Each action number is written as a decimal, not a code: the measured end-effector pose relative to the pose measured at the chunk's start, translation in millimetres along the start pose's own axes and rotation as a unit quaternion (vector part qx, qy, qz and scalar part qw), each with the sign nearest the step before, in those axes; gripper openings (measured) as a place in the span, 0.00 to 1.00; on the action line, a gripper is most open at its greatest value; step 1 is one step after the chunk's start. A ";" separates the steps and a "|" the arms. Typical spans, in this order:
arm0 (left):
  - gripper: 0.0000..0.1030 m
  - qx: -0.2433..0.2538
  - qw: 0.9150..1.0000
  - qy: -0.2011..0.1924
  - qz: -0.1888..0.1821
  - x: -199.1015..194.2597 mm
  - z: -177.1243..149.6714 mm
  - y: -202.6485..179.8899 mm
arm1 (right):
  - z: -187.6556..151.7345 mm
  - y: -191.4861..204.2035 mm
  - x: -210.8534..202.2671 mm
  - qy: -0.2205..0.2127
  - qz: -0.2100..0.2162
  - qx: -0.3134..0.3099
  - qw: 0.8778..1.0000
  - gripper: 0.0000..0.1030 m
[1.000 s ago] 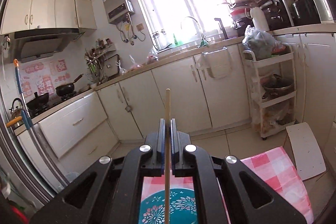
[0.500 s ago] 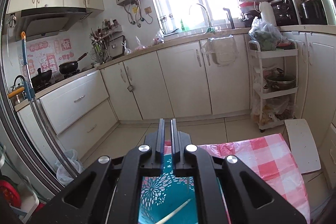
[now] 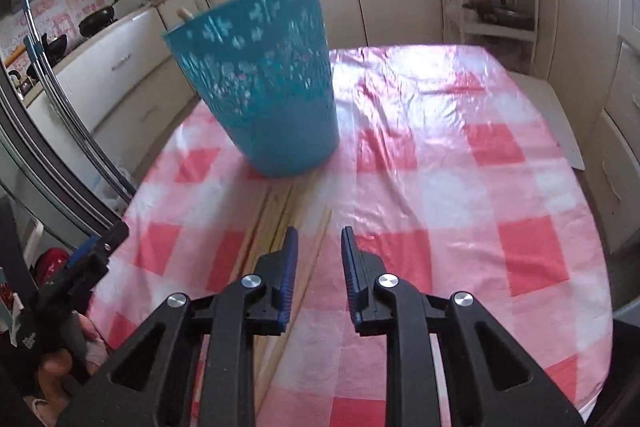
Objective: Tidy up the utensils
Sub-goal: 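Bring the open right gripper back down to the chopsticks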
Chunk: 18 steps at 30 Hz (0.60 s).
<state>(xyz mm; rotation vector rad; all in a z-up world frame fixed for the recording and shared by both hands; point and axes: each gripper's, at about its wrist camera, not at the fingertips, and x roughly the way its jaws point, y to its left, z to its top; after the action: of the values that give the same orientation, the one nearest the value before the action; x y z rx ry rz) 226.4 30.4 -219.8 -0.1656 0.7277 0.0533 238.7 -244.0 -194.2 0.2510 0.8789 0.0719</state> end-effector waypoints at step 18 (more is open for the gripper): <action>0.78 0.083 0.991 0.067 -0.082 1.2 5.6 -58.1 | -7.4 -11.4 31.6 0.039 -0.032 -0.121 0.991 0.06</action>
<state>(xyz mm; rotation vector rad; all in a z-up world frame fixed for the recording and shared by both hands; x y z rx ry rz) 237.1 -25.9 -208.8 -0.0686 0.8465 -0.1761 252.7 -248.5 -225.3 -0.0064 0.9462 0.1284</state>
